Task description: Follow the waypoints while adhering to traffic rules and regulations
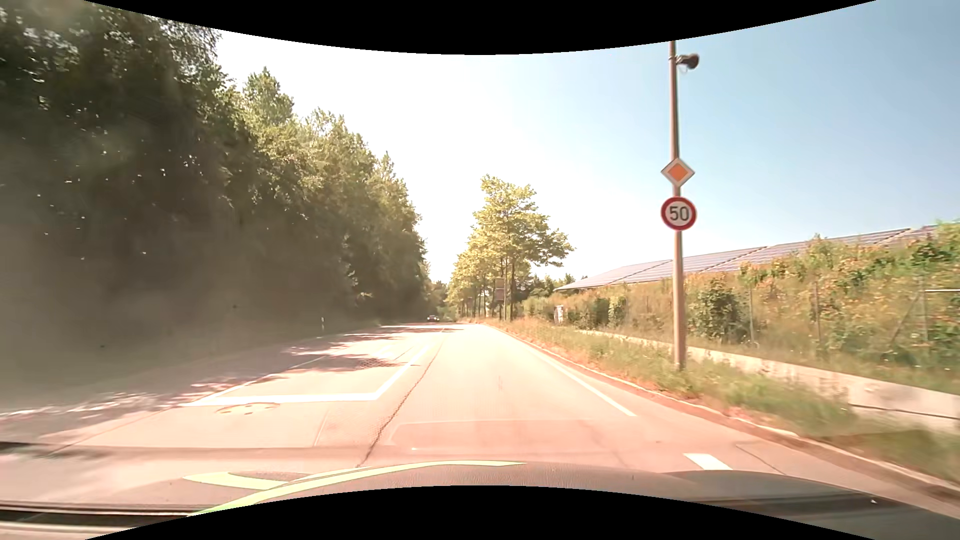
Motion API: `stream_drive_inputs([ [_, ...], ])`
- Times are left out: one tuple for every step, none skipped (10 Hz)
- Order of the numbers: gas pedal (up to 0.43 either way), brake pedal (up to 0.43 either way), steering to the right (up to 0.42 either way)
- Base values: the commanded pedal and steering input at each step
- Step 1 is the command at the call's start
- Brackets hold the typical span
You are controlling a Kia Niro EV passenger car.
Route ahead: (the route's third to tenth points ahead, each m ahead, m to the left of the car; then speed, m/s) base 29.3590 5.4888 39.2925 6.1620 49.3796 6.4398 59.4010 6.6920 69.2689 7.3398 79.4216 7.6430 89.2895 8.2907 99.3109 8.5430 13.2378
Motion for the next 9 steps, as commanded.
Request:
stream_drive_inputs([
  [0.067, 0.0, -0.009],
  [0.067, 0.0, -0.009],
  [0.067, 0.0, -0.009],
  [0.067, 0.0, -0.009],
  [0.067, 0.0, -0.008],
  [0.067, 0.0, -0.008],
  [0.067, 0.0, -0.008],
  [0.067, 0.0, -0.008],
  [0.067, 0.0, -0.008],
])
